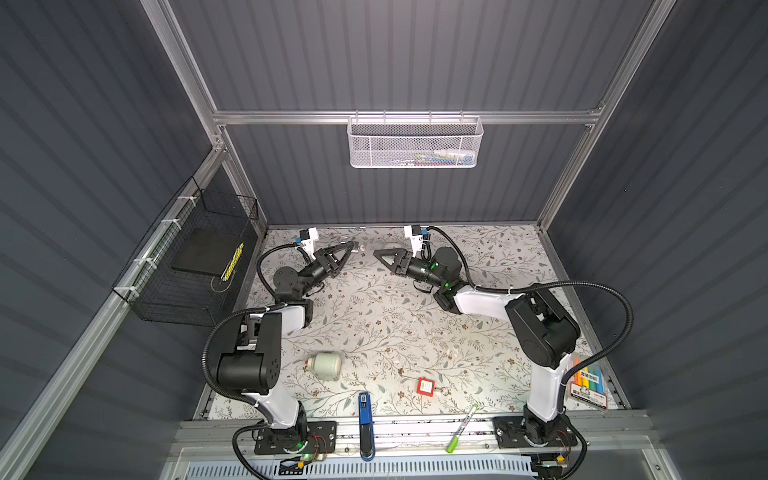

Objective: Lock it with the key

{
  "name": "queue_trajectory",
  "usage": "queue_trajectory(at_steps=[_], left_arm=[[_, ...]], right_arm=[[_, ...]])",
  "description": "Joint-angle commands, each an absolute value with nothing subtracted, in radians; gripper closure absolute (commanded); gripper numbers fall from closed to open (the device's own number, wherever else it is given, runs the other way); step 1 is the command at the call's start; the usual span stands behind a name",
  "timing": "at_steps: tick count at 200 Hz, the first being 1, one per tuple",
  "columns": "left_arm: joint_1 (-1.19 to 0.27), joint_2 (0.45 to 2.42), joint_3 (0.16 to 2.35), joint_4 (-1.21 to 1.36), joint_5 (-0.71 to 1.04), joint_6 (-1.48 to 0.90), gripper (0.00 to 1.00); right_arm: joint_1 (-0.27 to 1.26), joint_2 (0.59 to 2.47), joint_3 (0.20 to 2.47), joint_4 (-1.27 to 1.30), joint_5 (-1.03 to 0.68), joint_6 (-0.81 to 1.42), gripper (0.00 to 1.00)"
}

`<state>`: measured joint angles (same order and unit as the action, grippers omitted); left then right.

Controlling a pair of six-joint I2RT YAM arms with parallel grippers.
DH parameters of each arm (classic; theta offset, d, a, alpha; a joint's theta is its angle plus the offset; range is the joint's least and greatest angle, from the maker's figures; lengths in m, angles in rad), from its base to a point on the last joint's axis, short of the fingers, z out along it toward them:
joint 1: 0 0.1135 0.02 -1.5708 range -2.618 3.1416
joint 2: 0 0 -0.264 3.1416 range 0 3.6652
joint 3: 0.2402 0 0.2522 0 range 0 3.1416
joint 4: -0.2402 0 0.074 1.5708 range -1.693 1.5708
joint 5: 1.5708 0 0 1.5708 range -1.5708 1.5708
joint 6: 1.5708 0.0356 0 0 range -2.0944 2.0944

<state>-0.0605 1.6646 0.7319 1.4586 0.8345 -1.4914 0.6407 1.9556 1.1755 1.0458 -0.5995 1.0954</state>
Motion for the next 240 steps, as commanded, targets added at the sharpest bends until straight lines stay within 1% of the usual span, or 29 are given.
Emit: queue_trajectory(at_steps=[1, 80, 170, 204, 240], left_arm=[[-0.066, 1.657, 0.742, 1.528, 0.83, -1.506, 1.0], [-0.066, 1.654, 0.734, 1.529, 0.839, -1.513, 1.0], [-0.066, 1.636, 0.724, 1.522, 0.848, -1.517, 1.0], [-0.066, 1.629, 0.719, 1.519, 0.851, -1.516, 1.0], [-0.066, 1.631, 0.718, 1.528, 0.855, -1.52, 1.0]], right_arm=[[0.652, 1.972, 1.224, 1.066, -0.631, 1.104, 0.45], [0.67, 2.048, 1.354, 1.04, -0.688, 1.146, 0.53], [0.684, 2.1, 1.434, 1.052, -0.713, 1.164, 0.62], [0.688, 2.107, 1.45, 1.052, -0.728, 1.151, 0.69], [0.69, 2.115, 1.462, 1.047, -0.727, 1.156, 0.8]])
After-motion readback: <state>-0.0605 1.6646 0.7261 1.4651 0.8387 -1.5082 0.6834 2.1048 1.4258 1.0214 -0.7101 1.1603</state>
